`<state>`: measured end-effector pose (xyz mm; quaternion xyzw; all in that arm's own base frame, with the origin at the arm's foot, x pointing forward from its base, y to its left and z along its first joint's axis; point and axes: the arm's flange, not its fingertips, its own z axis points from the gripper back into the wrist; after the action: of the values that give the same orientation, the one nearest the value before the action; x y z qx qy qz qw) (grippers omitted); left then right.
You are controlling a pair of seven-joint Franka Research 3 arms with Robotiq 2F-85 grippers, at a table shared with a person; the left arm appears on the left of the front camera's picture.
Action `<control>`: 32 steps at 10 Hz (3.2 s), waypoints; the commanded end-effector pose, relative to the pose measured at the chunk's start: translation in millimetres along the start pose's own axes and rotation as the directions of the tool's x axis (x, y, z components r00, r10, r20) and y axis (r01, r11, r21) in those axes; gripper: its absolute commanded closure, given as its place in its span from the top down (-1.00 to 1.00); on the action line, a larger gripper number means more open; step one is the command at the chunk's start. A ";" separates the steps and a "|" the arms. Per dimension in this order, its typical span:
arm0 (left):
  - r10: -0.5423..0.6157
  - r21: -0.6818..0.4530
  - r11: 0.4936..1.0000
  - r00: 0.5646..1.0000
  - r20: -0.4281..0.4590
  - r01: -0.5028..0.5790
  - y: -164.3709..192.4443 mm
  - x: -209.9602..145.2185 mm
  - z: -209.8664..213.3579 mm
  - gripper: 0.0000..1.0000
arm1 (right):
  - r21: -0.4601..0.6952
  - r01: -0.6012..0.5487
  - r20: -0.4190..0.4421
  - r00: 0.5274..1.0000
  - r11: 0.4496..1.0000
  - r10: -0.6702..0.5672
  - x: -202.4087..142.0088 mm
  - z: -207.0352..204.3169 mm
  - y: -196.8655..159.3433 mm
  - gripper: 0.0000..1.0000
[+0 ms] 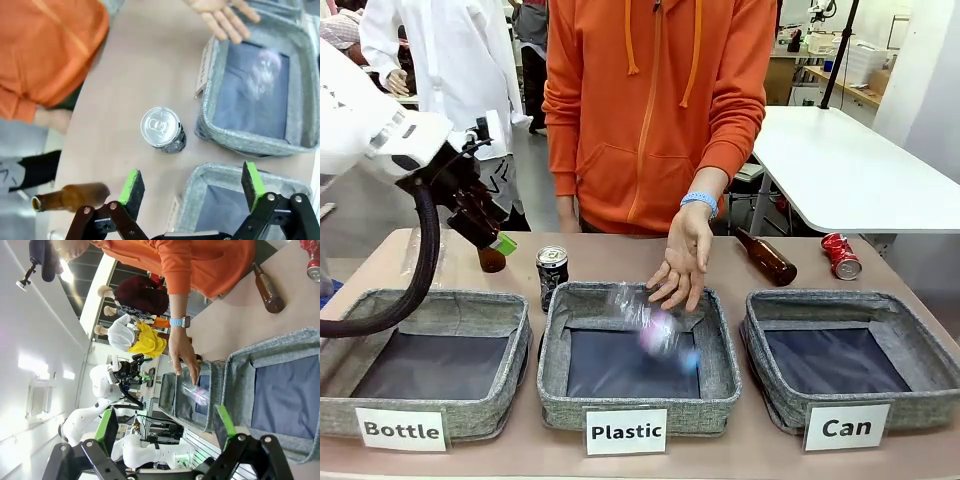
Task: Sort the can waste into the basket.
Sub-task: Pick up the can waste from the table and place it in the right Fabric basket.
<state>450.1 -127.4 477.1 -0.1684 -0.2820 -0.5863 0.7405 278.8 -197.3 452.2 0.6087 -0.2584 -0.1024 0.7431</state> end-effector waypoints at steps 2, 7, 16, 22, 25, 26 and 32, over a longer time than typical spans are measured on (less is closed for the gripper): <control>-0.065 -0.126 0.989 0.990 0.125 0.081 -4.8 -64.4 58.0 1.00 | 0.026 -0.026 0.018 1.000 0.999 0.025 2.6 -1.1 0.9 1.00; -0.191 -0.196 0.959 0.977 0.095 0.206 37.0 -36.1 -25.6 1.00 | 0.026 -0.026 0.018 1.000 0.999 0.025 2.6 -1.1 0.9 1.00; -0.089 -0.312 0.943 0.992 0.089 0.113 72.2 -43.1 -94.3 1.00 | 0.026 -0.026 0.018 1.000 0.999 0.025 2.6 -1.1 0.9 1.00; -0.061 -0.367 0.921 0.978 0.198 0.132 113.8 -61.4 -129.9 1.00 | 0.026 -0.026 0.018 1.000 0.999 0.025 2.6 -1.1 0.9 1.00; -0.038 -0.373 0.922 0.983 0.180 0.103 124.3 -63.7 -148.6 1.00 | 0.026 -0.026 0.018 1.000 0.999 0.025 2.6 -1.1 0.9 1.00; -0.040 -0.369 0.924 0.984 0.173 0.102 125.5 -65.6 -155.2 1.00 | 0.026 -0.026 0.018 1.000 0.999 0.025 2.6 -1.1 0.9 1.00; -0.064 -0.428 0.893 0.980 0.186 0.139 123.3 -68.7 -182.8 1.00 | 0.026 -0.026 0.018 1.000 0.999 0.025 2.6 -1.1 0.9 1.00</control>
<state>594.1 -150.1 299.5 -0.3586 -0.2124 -0.6456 0.6400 278.9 -197.0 452.4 0.6084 -0.2583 -0.1022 0.7434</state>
